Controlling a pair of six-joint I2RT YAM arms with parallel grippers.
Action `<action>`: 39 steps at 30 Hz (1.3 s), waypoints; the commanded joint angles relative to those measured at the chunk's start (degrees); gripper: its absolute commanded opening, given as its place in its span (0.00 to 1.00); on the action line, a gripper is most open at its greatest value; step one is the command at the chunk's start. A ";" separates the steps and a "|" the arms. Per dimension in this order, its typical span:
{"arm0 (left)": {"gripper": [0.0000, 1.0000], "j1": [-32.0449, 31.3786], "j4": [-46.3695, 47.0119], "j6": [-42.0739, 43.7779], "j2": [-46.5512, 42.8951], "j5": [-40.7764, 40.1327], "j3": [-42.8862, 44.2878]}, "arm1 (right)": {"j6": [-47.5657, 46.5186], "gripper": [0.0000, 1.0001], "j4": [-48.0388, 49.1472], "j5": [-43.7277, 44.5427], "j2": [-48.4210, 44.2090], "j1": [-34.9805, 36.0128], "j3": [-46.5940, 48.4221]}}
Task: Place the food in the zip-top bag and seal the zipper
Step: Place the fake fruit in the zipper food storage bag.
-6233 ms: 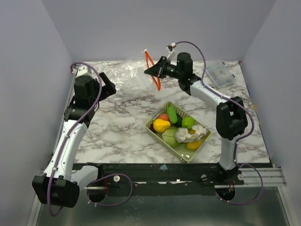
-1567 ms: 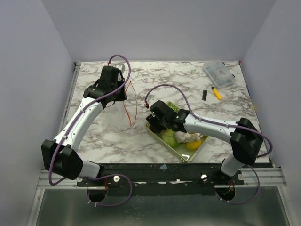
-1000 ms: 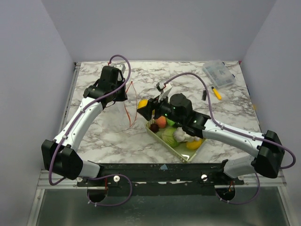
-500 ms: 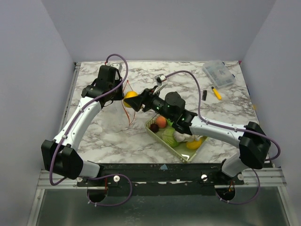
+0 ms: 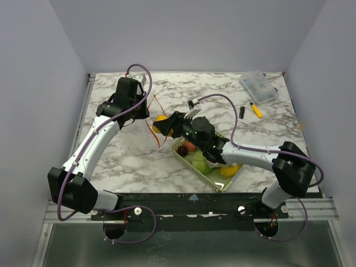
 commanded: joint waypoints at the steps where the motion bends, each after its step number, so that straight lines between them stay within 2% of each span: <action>1: 0.00 0.02 0.64 -0.82 -1.70 2.40 0.85 | -0.30 0.01 0.17 3.49 0.48 -0.18 -0.82; 5: 0.00 0.11 1.23 -0.85 -1.84 3.90 0.49 | -1.02 0.01 -1.31 2.10 1.88 -0.28 1.89; 8: 0.00 0.09 1.39 -0.67 -1.73 4.56 0.46 | -0.63 0.02 -7.18 4.28 3.32 -0.27 5.52; 14: 0.00 0.20 1.51 -0.67 -1.74 5.00 0.29 | -0.09 0.36 -19.91 9.41 6.10 -0.27 13.87; 17: 0.00 0.20 1.50 -0.67 -1.89 4.37 0.23 | -0.48 0.67 -20.44 10.55 5.69 -0.35 13.73; 20: 0.00 0.20 1.56 -0.67 -2.00 4.25 0.23 | -1.02 0.81 -20.39 8.56 5.55 -0.47 13.64; 22: 0.00 0.20 1.60 -0.67 -1.77 4.43 0.23 | -1.29 0.87 -20.29 6.88 5.56 -0.51 13.86; 28: 0.00 0.20 1.47 -0.67 -1.55 4.27 0.32 | -3.67 0.92 -19.80 3.66 4.03 -0.53 13.58; 39: 0.00 0.29 1.40 -0.58 -1.39 4.37 0.32 | -11.11 0.89 -25.30 3.65 -5.56 -0.51 8.72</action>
